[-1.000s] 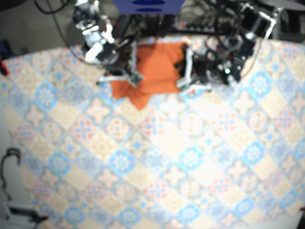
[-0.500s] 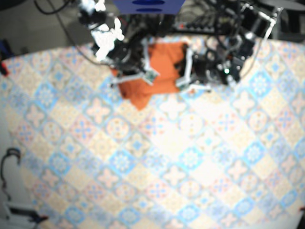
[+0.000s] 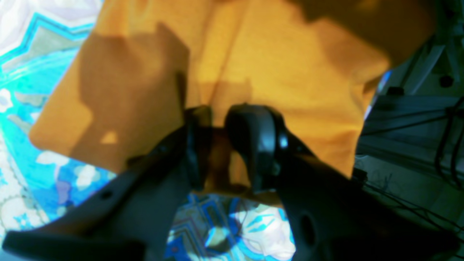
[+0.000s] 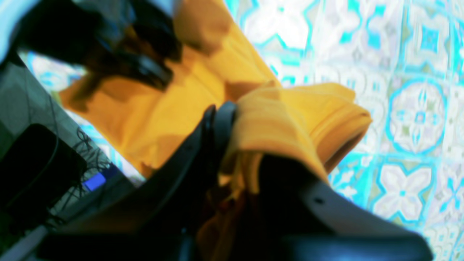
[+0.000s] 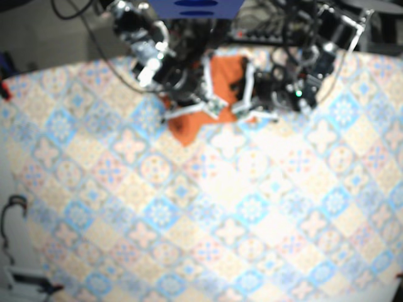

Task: Fold the T-shirt properly
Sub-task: 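Fold the orange bundle over again with both grippers held together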

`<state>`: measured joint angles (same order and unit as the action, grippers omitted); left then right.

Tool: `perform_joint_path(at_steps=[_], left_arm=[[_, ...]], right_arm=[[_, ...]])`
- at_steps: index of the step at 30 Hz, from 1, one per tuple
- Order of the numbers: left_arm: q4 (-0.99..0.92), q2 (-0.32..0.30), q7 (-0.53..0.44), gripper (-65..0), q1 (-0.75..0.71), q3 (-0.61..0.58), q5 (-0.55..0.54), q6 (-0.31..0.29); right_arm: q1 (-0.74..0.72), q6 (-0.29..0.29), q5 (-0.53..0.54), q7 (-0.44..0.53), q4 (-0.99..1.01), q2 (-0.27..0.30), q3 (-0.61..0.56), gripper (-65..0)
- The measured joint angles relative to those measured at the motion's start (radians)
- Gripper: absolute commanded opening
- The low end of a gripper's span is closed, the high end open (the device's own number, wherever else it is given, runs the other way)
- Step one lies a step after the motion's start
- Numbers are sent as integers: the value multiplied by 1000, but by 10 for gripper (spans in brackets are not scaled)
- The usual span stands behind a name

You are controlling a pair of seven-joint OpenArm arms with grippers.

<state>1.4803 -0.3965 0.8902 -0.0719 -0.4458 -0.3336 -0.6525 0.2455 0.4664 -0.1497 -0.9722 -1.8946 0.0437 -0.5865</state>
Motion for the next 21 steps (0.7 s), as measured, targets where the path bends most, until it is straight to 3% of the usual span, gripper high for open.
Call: perform_joint_path(at_steps=[21], left_arm=[[0, 0, 0, -475, 6, 0, 1, 0]], right_arm=[[-43, 0, 0, -8, 4, -21, -97, -650]])
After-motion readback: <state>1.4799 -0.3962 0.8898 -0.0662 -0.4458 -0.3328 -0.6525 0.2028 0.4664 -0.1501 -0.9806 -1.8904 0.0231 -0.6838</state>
